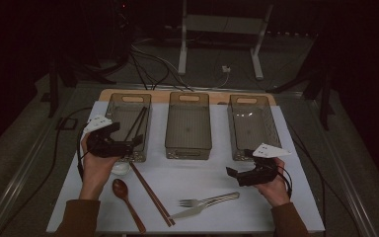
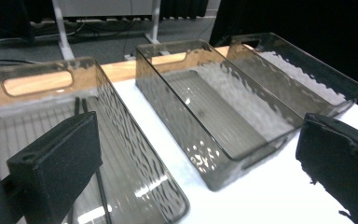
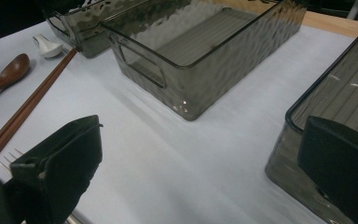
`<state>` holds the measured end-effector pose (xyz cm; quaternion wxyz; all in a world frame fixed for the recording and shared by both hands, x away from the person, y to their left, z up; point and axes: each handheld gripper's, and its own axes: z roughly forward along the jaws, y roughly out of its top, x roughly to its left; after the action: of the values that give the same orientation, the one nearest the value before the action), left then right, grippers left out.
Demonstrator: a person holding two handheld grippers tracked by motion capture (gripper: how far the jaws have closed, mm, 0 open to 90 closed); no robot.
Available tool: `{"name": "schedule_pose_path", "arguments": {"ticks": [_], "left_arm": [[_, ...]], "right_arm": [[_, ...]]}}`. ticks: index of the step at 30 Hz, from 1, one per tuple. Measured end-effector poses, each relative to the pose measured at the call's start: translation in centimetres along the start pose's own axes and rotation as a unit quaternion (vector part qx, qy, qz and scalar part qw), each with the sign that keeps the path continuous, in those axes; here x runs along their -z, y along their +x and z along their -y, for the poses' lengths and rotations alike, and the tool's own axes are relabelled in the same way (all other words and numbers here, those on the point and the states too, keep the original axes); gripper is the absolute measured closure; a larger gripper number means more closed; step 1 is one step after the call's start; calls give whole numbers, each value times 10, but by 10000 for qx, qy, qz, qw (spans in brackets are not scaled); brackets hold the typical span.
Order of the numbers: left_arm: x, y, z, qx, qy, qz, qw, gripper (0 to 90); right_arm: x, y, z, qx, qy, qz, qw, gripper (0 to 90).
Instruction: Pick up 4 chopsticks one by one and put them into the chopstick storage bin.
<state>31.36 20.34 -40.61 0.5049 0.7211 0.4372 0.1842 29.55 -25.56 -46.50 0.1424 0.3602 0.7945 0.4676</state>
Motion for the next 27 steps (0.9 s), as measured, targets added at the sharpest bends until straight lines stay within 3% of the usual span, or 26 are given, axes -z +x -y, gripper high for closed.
{"name": "schedule_pose_path", "arguments": {"ticks": [4,12,16,19,27], "left_arm": [[8,-3,12,66,-111,14,9999,11],[31,-11,36,11,-369,-76,9993,10],[39,-15,47,-99,-324,-186,9993,10],[43,-15,49,-177,-346,-274,9989,10],[50,-13,54,-105,-543,-328,9979,10]], "right_arm": [[-1,2,-1,0,11,-17,10000,0],[-4,4,-1,-12,34,-35,10000,0],[-6,7,-3,-69,29,-73,9999,0],[-7,10,-5,-52,39,-101,9999,0],[-15,24,-13,68,57,-146,9999,0]]}}
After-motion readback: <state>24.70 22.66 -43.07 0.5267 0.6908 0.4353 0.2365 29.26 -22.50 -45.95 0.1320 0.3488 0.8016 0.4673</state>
